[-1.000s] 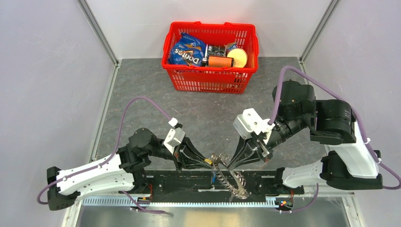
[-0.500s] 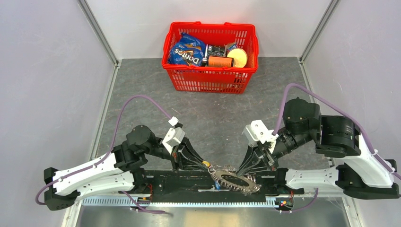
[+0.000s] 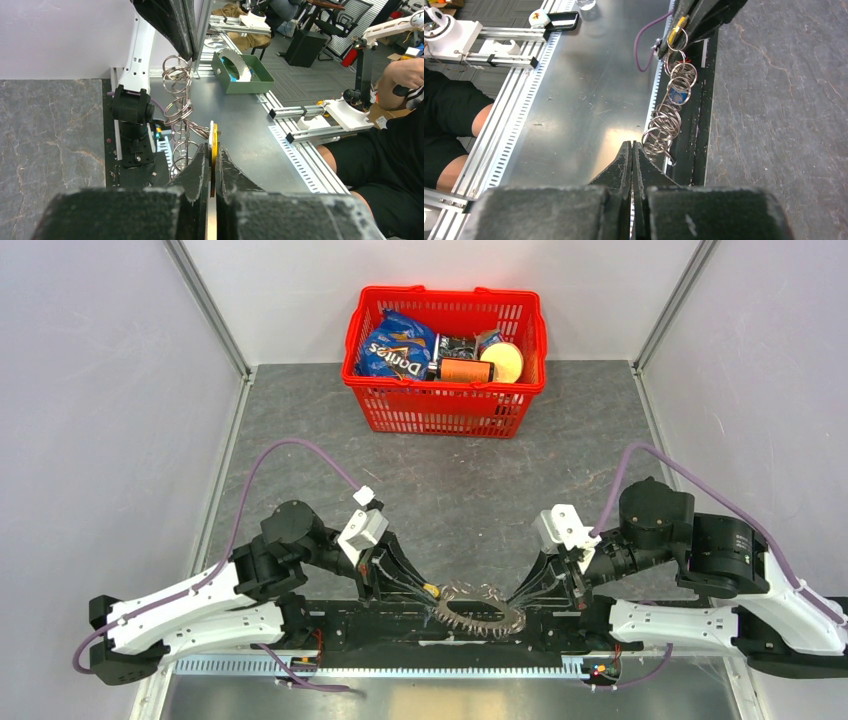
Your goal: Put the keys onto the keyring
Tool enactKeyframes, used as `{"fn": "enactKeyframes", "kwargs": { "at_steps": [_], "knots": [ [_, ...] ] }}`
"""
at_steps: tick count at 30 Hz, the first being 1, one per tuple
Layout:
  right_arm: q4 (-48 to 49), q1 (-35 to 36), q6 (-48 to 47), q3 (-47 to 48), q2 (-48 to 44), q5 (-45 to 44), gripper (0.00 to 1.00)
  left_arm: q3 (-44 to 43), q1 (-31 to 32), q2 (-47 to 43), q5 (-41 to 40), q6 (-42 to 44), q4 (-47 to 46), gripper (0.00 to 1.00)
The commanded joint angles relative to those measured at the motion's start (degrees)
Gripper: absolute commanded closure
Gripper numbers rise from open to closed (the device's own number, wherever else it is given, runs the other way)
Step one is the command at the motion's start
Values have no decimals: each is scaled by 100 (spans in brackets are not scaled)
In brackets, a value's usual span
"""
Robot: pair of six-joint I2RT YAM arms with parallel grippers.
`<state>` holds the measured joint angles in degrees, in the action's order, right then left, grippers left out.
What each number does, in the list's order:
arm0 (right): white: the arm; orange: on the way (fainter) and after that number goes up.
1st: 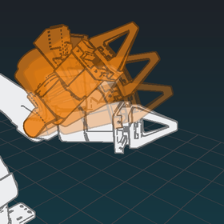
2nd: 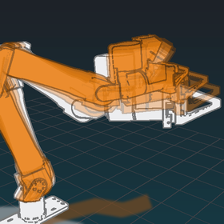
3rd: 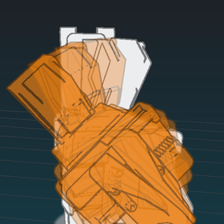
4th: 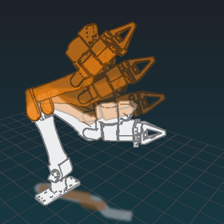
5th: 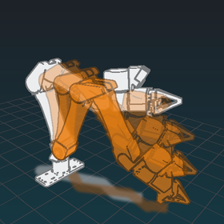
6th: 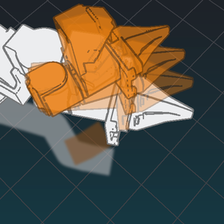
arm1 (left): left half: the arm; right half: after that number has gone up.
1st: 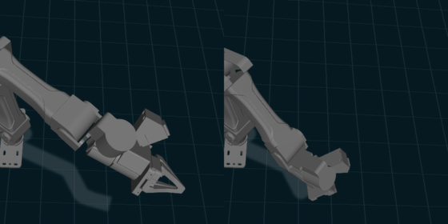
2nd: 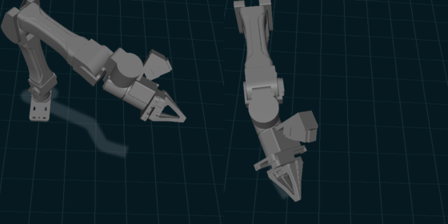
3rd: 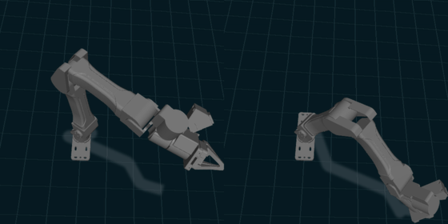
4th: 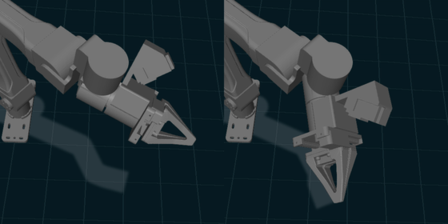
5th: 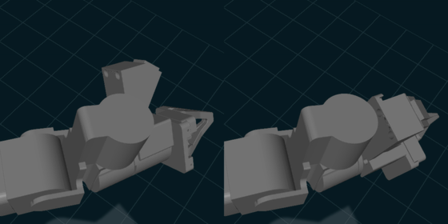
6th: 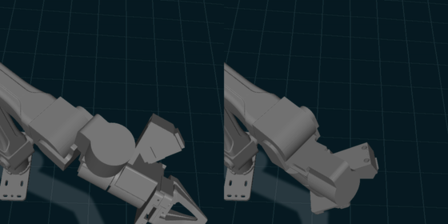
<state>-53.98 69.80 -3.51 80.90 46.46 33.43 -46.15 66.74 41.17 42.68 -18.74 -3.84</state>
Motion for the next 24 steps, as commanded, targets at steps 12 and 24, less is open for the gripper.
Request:
{"fn": "enactKeyframes", "kwargs": {
  "at_steps": [12,24],
  "knots": [
    [630,16,507,-828,-412,-505,56,-663,14,87,384,294,348,98],
    [904,12,401,44,119,-679,50,-694,16,202,742,302,348,98]
  ]
}}
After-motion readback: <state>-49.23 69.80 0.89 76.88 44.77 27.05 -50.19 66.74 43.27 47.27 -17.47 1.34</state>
